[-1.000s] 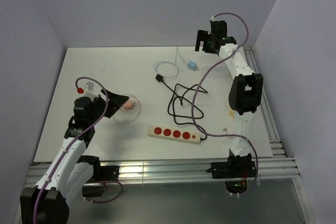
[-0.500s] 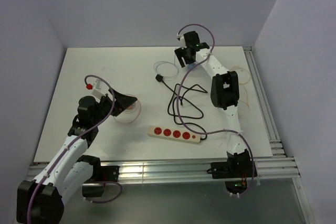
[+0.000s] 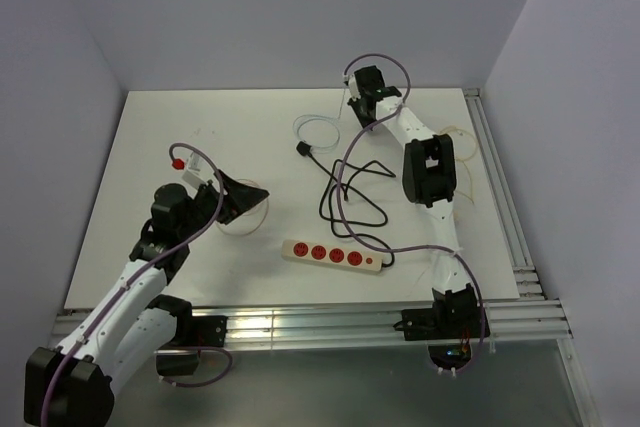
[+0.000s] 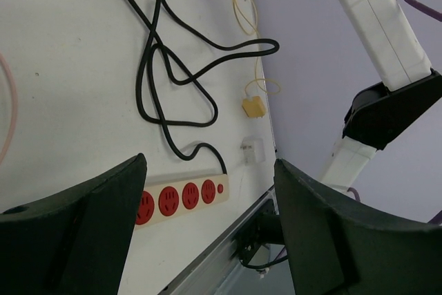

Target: Insert the plug

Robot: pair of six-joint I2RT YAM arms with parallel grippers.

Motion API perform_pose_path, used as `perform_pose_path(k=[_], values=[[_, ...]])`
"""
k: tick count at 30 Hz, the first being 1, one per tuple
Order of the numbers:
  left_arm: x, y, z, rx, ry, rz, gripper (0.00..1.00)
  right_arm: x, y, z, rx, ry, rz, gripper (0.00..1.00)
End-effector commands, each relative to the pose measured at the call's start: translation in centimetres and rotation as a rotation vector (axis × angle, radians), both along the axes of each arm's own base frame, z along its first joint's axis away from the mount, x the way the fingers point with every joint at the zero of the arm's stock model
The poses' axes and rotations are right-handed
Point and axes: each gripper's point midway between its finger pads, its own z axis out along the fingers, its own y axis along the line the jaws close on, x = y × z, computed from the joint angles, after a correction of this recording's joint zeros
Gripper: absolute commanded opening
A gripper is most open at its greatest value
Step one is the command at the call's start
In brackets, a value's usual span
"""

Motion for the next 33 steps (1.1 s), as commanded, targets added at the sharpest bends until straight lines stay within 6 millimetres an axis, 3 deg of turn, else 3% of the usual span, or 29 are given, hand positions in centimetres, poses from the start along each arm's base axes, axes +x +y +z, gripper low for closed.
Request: perform_pose_path(k=[1, 2, 7, 9, 10, 11, 12, 13, 14, 16, 17, 18, 19, 20, 22, 24, 25, 28, 32, 33], values=[[-0.2, 0.0, 2.8, -0.008, -0.072, -0.003, 0.8, 0.6, 1.4, 2.0, 0.091, -0.052, 0.012, 0.08], [-0.2, 0.1, 2.8, -0.001, -0.067, 0.0, 0.8, 0.4, 1.9, 3.2, 0.125, -0.066, 0.019, 0.0], [-1.2, 0.4, 5.2, 0.039, -0.1, -0.016, 0.79, -0.3, 3.8, 8.0, 0.297, -0.132, -0.017, 0.0], [-1.6, 0.5, 5.8, 0.058, -0.089, -0.026, 0.79, -2.3, 4.5, 10.3, 0.406, -0.139, -0.058, 0.0], [-1.9, 0.3, 5.9, 0.056, -0.085, -0.046, 0.78, -2.9, 5.8, 14.3, 0.524, -0.199, -0.056, 0.0], [-2.1, 0.2, 5.9, 0.054, -0.074, -0.061, 0.78, -4.8, 6.0, 12.8, 0.562, -0.151, -0.069, 0.0], [-2.2, -0.1, 6.1, 0.048, -0.066, -0.078, 0.76, -5.8, 6.5, 13.6, 0.617, -0.156, -0.067, 0.0], [-2.4, -0.2, 6.1, 0.045, -0.059, -0.088, 0.76, -7.0, 7.9, 17.5, 0.722, -0.208, 0.009, 0.0], [-2.7, -0.4, 6.0, 0.037, -0.049, -0.103, 0.75, -8.8, 8.4, 16.2, 0.766, -0.157, -0.007, 0.0], [-3.0, -0.6, 6.1, 0.012, -0.045, -0.111, 0.75, -10.3, 9.3, 17.7, 0.84, -0.18, 0.02, 0.0], [-3.3, -0.7, 6.3, -0.002, -0.049, -0.126, 0.75, -12.7, 10.3, 18.4, 0.912, -0.14, 0.057, 0.0], [-3.5, -0.8, 6.3, -0.017, -0.052, -0.13, 0.74, -13.7, 10.8, 19.0, 0.949, -0.13, 0.082, 0.0], [-3.5, -1.0, 6.9, -0.034, -0.08, -0.139, 0.74, -14.6, 11.2, 20.9, 0.996, -0.157, 0.119, 0.0], [-3.5, -1.1, 6.9, -0.044, -0.081, -0.144, 0.74, -16.9, 12.3, 20.4, 1.071, -0.069, 0.163, 0.0], [-3.3, -1.5, 7.4, -0.084, -0.094, -0.157, 0.7, -19.0, 13.3, 21.6, 1.136, -0.045, 0.252, 0.0], [-3.4, -2.4, 7.2, -0.146, -0.044, -0.211, 0.66, -22.5, 14.5, 22.3, 1.178, 0.005, 0.357, 0.0], [-3.5, -2.8, 8.6, -0.185, -0.103, -0.249, 0.65, -23.8, 14.9, 23.0, 1.187, 0.008, 0.408, 0.0], [-3.9, -4.3, 9.2, -0.222, -0.084, -0.357, 0.67, -27.6, 16.3, 22.8, 1.196, 0.071, 0.532, 0.0], [-3.2, -6.3, 8.9, -0.122, -0.089, -0.385, 0.77, -31.8, 17.5, 20.9, 1.176, 0.133, 0.668, 0.0], [-3.0, -6.9, 9.0, -0.114, -0.085, -0.395, 0.77, -32.8, 17.8, 21.2, 1.189, 0.139, 0.719, 0.0]])
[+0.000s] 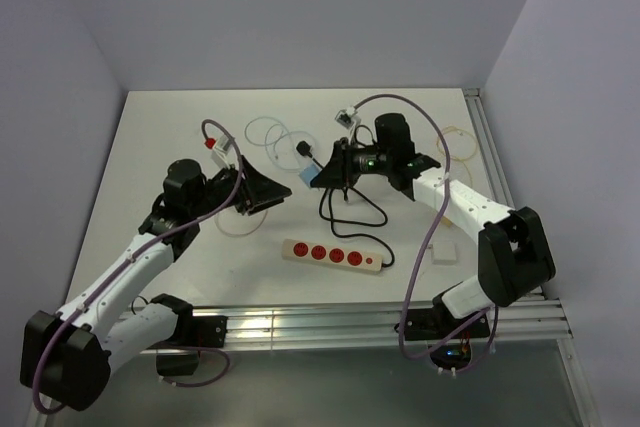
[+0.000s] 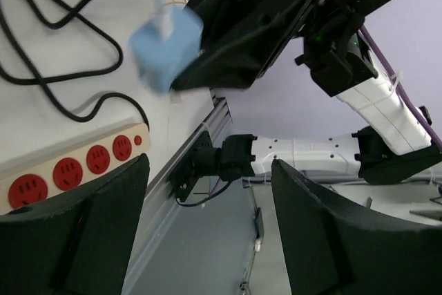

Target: Insert the plug

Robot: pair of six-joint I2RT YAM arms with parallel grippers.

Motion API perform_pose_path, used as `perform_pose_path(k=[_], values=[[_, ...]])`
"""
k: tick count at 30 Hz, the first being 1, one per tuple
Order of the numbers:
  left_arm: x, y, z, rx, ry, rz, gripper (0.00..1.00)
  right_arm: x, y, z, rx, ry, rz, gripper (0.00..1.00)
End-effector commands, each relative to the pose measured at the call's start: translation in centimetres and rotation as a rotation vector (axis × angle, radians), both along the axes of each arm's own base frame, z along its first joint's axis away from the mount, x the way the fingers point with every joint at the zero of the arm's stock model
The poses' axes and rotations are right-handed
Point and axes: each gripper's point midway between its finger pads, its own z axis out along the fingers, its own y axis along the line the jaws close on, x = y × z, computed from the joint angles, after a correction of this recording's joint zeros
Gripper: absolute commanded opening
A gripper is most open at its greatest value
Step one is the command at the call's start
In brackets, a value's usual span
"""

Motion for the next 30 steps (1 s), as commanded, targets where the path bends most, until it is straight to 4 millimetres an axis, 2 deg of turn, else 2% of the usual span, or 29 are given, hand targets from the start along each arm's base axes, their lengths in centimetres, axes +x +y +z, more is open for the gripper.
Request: perform_pose_path(k=[1, 5, 10, 14, 20, 26, 30], values=[[-0.2, -1.8, 3.7, -0.008, -0.138, -0.073, 0.77, -4.2, 1.4, 2.9, 0.104, -0.126, 0.199, 0.0], [0.7, -2.4, 3.1, -0.004, -0.126, -0.073, 0.79, -5.9, 2.0, 2.5, 0.105, -0.115, 0.269, 0.0], [1.1, -2.8, 1.3, 0.054, -0.081, -0.071, 0.77, -7.6, 2.2, 2.8, 0.141, -0.109, 0.321, 0.0], [1.0, -2.7, 1.0, 0.075, -0.092, -0.056, 0.76, -8.5, 1.9, 2.9, 0.147, -0.121, 0.354, 0.0], [1.2, -3.0, 0.7, 0.11, -0.079, -0.063, 0.76, -10.3, 2.6, 2.2, 0.086, -0.136, 0.426, 0.0], [0.5, -3.3, 0.8, 0.103, -0.069, -0.096, 0.74, -9.9, 3.4, 1.4, 0.014, -0.155, 0.391, 0.0], [0.1, -3.3, 0.5, 0.117, -0.055, -0.106, 0.68, -9.5, 3.8, 2.4, 0.016, -0.221, 0.344, 0.0]])
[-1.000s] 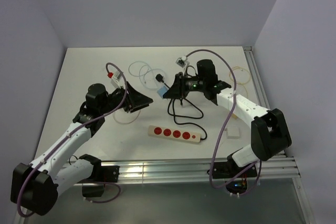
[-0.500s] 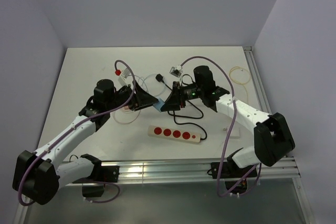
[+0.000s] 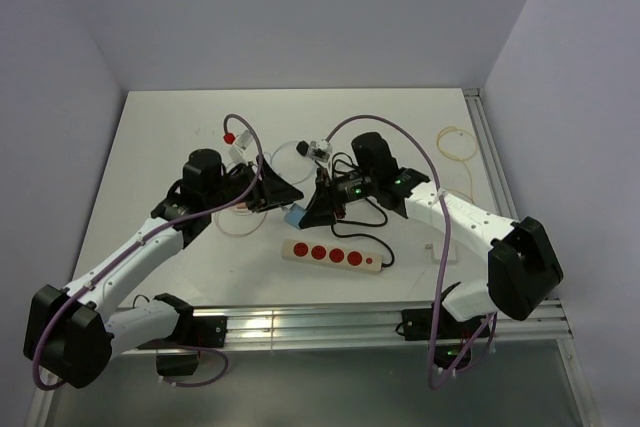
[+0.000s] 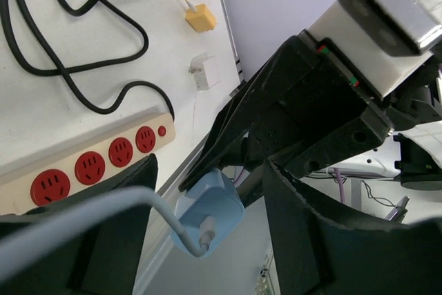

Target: Insert the plug

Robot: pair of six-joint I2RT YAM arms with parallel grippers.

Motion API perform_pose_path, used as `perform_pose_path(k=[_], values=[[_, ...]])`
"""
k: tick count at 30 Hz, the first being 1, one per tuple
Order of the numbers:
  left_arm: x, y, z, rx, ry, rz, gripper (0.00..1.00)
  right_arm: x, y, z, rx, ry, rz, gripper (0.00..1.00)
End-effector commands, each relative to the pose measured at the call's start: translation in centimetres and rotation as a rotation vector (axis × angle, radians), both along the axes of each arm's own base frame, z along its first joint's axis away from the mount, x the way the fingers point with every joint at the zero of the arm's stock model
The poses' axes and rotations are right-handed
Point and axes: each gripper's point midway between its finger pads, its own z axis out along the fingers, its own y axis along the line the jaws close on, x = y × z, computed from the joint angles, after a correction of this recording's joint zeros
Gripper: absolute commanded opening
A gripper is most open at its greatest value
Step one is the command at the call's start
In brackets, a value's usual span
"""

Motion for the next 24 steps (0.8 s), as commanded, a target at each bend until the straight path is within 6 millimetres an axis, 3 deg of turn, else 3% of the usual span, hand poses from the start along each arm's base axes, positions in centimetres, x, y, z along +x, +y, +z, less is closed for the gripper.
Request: perform_pose_path(k=[1, 3, 4, 6, 7, 8, 9, 10, 11, 12, 17, 21, 24], values=[[-0.1, -0.3, 1.8, -0.004, -0.058, -0.021, 0.67, 1.1, 0.6, 3.2, 0.049, -0.141, -0.047, 0.0], [-0.1, -0.2, 1.8, 0.0, -0.062, -0.013, 0.57, 1.3, 0.8, 3.5, 0.056, -0.163, -0.063, 0.0], [0.1, -0.1, 1.7, 0.006, -0.069, 0.001, 0.45, 1.6, 0.8, 3.5, 0.052, -0.174, -0.082, 0.0], [0.0, 0.1, 1.1, 0.027, -0.039, 0.01, 0.31, 1.6, 0.9, 3.8, 0.056, -0.193, -0.084, 0.0], [0.0, 0.1, 1.3, 0.027, -0.041, 0.015, 0.16, 1.6, 0.9, 3.8, 0.056, -0.194, -0.086, 0.0], [0.2, 0.2, 1.3, 0.029, -0.042, 0.027, 0.1, 2.1, 0.9, 3.8, 0.044, -0.2, -0.115, 0.0], [0.3, 0.2, 1.4, 0.03, -0.042, 0.035, 0.04, 2.2, 0.9, 3.7, 0.035, -0.199, -0.126, 0.04], [0.3, 0.2, 1.9, 0.022, -0.043, 0.047, 0.0, 2.4, 1.0, 3.5, 0.025, -0.199, -0.137, 0.15], [0.8, 0.3, 2.0, 0.025, -0.047, 0.076, 0.0, 2.6, 0.9, 3.4, 0.017, -0.195, -0.151, 0.23], [0.9, 0.4, 2.4, 0.02, -0.049, 0.092, 0.0, 3.3, 0.9, 3.1, 0.002, -0.192, -0.188, 0.37], [2.0, 0.8, 3.5, 0.053, -0.053, 0.172, 0.0, 4.6, 0.9, 2.2, -0.039, -0.162, -0.282, 0.66], [3.3, 1.3, 3.6, 0.099, -0.028, 0.256, 0.0, 5.9, 0.6, 1.7, -0.089, -0.195, -0.393, 0.78], [3.7, 1.3, 3.6, 0.127, -0.015, 0.28, 0.0, 6.1, 0.7, 1.8, -0.126, -0.222, -0.438, 0.79]])
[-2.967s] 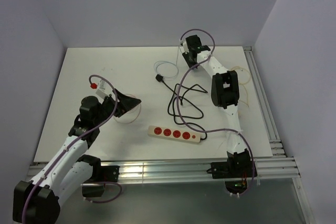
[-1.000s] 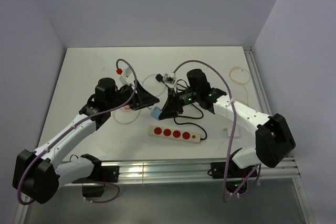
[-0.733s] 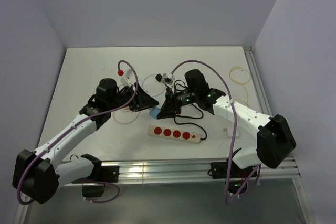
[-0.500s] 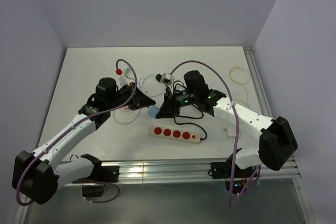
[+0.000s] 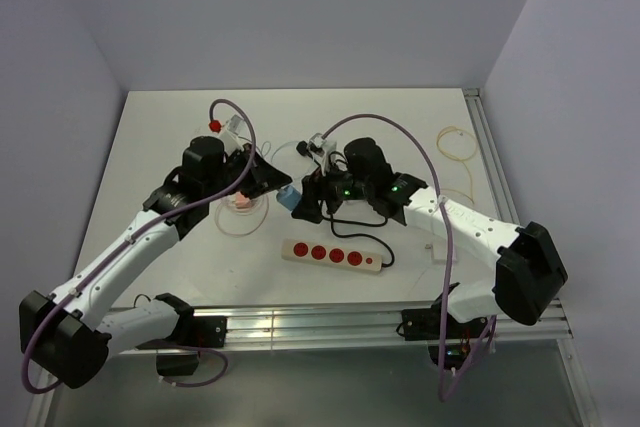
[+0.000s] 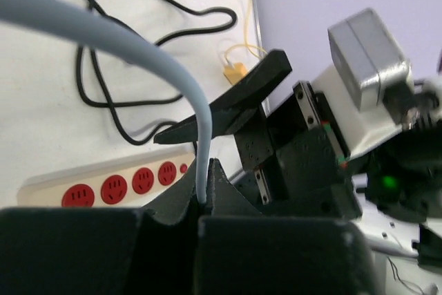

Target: Insert the plug

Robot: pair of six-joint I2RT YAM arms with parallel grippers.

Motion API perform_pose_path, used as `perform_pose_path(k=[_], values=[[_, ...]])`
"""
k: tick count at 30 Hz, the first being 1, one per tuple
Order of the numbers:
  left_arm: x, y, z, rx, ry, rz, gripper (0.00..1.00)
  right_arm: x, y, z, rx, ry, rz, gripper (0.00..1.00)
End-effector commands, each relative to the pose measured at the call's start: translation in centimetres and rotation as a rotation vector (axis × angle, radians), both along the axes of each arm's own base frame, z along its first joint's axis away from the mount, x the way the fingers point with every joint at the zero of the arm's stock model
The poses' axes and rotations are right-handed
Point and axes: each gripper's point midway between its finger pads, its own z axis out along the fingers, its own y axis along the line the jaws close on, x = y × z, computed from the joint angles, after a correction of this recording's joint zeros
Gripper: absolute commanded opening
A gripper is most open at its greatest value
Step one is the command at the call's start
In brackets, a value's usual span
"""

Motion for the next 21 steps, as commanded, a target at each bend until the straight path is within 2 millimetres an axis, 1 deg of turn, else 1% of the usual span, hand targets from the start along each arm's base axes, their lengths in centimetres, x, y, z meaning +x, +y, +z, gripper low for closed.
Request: perform_pose_path(k=[1, 2, 3, 4, 5, 6, 8, 11, 12, 13, 15, 16, 18, 19, 21], values=[[1.6, 0.4, 1.6, 0.035, -0.021, 0.093, 0.0, 2.4, 0.1, 3.2, -0.02, -0.138, -0.152, 0.81], [1.6, 0.2, 1.5, 0.053, -0.019, 0.097, 0.0, 2.1, 0.4, 3.7, -0.046, -0.156, -0.157, 0.83], [1.6, 0.3, 1.5, 0.079, -0.014, 0.103, 0.0, 2.1, 0.5, 3.7, -0.072, -0.168, -0.174, 0.85], [2.2, 0.4, 1.0, 0.111, -0.006, 0.136, 0.0, 3.0, 0.0, 3.9, -0.11, -0.202, -0.245, 0.85], [2.0, 0.2, 0.8, 0.125, 0.0, 0.133, 0.01, 2.3, 0.6, 4.4, -0.13, -0.214, -0.241, 0.86], [2.0, 0.1, 0.7, 0.137, 0.012, 0.143, 0.0, 2.4, 0.8, 4.7, -0.143, -0.224, -0.255, 0.86], [2.2, -0.1, 0.3, 0.145, 0.031, 0.158, 0.0, 2.2, 1.3, 5.5, -0.152, -0.247, -0.292, 0.87], [2.4, -0.2, -0.3, 0.137, 0.067, 0.188, 0.0, 2.4, 1.8, 5.7, -0.17, -0.284, -0.346, 0.87], [2.5, -0.3, -0.4, 0.129, 0.082, 0.2, 0.0, 2.4, 1.9, 5.6, -0.18, -0.29, -0.359, 0.87], [2.4, -0.3, -0.4, 0.126, 0.088, 0.202, 0.0, 2.6, 2.1, 5.0, -0.202, -0.29, -0.37, 0.87], [2.5, -0.5, -0.3, 0.114, 0.099, 0.21, 0.0, 2.8, 2.3, 4.8, -0.241, -0.302, -0.398, 0.86], [2.5, -0.5, -0.2, 0.115, 0.103, 0.216, 0.0, 2.9, 2.5, 4.0, -0.271, -0.307, -0.406, 0.85], [2.6, -0.5, -0.1, 0.114, 0.104, 0.227, 0.0, 3.2, 2.4, 3.9, -0.314, -0.333, -0.441, 0.84], [2.6, -0.5, 0.0, 0.115, 0.104, 0.231, 0.01, 2.9, 2.8, 3.6, -0.335, -0.345, -0.439, 0.84], [2.5, -0.5, -0.1, 0.117, 0.106, 0.23, 0.0, 2.7, 3.2, 3.6, -0.347, -0.362, -0.442, 0.82]])
